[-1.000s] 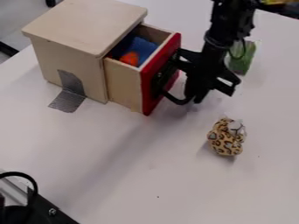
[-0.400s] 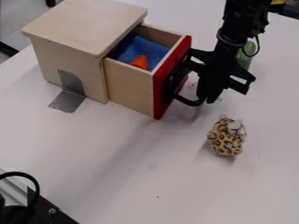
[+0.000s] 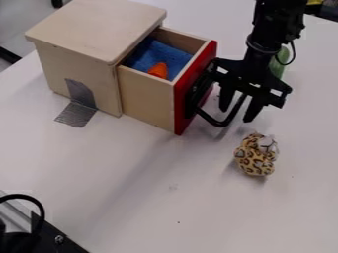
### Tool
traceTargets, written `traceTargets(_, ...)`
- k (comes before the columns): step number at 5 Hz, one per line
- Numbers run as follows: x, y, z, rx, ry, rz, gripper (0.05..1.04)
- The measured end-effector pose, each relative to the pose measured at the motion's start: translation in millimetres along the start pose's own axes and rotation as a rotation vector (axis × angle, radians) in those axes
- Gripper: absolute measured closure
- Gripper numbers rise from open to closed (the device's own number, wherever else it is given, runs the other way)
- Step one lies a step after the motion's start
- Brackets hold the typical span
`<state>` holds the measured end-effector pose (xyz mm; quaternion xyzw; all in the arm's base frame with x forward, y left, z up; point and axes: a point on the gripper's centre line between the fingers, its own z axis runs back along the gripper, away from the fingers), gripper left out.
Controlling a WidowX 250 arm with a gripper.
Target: Open the drawer
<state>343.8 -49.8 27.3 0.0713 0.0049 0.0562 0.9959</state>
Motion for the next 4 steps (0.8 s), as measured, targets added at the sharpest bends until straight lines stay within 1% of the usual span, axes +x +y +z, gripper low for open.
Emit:
traceTargets(1, 2, 2, 21, -0.02, -0.061, 0.014, 0.115)
traceTargets(2, 1, 4, 45, -0.027, -0.119, 0.026, 0.083)
traceTargets(3, -6, 2, 75, -0.083, -0.162, 0.038, 0.083)
traceTargets(4, -15, 3, 89, -0.113, -0.169, 0.02, 0.083)
